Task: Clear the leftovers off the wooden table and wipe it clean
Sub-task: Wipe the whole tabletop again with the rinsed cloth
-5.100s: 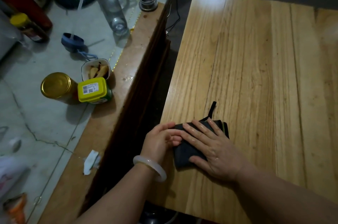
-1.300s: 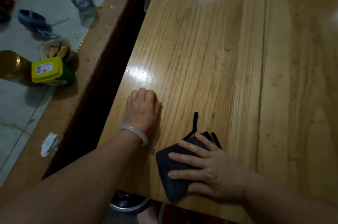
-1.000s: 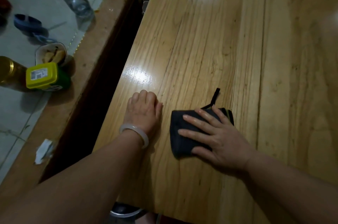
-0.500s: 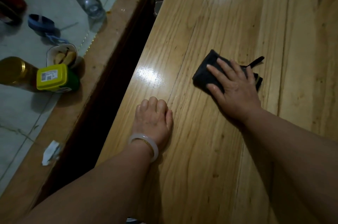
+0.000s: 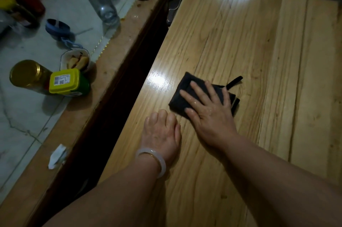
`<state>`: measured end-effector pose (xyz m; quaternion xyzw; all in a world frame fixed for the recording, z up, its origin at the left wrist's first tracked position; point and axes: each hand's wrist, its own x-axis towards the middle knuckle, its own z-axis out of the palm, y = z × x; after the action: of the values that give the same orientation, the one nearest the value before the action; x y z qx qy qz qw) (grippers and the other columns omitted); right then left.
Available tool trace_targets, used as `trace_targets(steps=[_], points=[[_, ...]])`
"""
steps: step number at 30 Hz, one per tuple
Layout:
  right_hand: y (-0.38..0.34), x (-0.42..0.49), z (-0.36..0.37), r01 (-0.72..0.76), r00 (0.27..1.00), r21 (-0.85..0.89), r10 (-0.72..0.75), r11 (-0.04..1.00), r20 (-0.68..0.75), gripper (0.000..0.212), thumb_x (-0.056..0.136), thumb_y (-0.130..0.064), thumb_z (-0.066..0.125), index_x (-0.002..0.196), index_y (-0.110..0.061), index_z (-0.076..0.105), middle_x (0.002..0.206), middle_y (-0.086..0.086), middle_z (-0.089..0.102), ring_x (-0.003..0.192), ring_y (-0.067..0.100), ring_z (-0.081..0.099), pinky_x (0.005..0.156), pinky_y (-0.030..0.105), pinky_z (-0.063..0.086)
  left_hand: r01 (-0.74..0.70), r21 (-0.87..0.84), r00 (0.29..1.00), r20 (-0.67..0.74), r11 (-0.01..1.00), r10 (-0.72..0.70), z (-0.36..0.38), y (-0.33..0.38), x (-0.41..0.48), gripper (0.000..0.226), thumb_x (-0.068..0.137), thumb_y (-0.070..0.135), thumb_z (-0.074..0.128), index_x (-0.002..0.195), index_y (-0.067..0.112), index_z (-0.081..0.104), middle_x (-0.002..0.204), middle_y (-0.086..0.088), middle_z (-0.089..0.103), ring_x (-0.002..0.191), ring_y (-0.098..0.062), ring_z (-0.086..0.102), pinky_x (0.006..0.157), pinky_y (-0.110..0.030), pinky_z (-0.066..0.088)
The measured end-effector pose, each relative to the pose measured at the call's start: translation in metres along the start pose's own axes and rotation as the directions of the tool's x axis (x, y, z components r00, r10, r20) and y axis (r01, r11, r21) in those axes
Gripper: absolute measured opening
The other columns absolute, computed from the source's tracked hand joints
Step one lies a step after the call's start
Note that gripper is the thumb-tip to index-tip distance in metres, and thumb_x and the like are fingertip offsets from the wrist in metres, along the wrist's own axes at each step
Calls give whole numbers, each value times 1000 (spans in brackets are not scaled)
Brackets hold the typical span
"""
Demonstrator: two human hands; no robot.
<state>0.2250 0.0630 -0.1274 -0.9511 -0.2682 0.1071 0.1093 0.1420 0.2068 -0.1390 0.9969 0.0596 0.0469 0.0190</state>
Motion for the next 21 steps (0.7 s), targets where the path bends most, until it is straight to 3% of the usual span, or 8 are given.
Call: trace_targets(steps=[10,21], points=[[5,42,-10,347,933,-15,-344,938,103,48,101,-56,18,148,-54,18,162,-18,10,152,15,-5,119,56,-4,-1,5,1000,12,1000,1,-3,1,3,23,86,35,35,83,18,50,78,-2,44,70,-19,42,64,-34,42],[-7,118,-19,247,967,-24,-245,969,70,52,98,-62,19,150,-53,16,163,-16,9,152,16,-5,118,55,-8,2,-19,999,54,1000,-1,-3,-3,6,27,86,36,35,84,18,55,81,0,46,74,-19,44,68,-35,44]])
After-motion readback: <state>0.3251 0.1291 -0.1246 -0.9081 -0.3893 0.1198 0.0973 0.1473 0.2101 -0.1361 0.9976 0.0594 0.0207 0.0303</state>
